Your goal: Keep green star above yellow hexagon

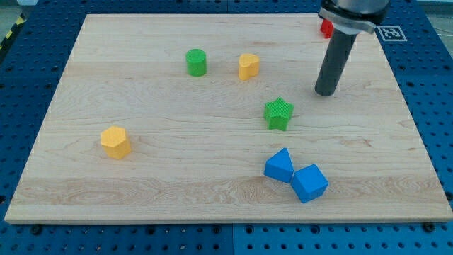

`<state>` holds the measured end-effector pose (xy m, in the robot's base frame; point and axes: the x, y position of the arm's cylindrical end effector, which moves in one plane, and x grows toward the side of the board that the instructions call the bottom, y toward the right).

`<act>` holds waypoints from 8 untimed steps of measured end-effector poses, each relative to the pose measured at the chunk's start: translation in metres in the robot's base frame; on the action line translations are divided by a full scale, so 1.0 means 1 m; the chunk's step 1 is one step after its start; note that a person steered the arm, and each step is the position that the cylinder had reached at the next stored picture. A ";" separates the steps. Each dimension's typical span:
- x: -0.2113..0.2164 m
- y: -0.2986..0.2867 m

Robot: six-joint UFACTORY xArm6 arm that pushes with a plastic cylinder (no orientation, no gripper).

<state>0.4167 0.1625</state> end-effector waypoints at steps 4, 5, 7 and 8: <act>0.053 -0.019; 0.054 -0.019; 0.068 -0.019; 0.074 -0.020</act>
<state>0.4909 0.1422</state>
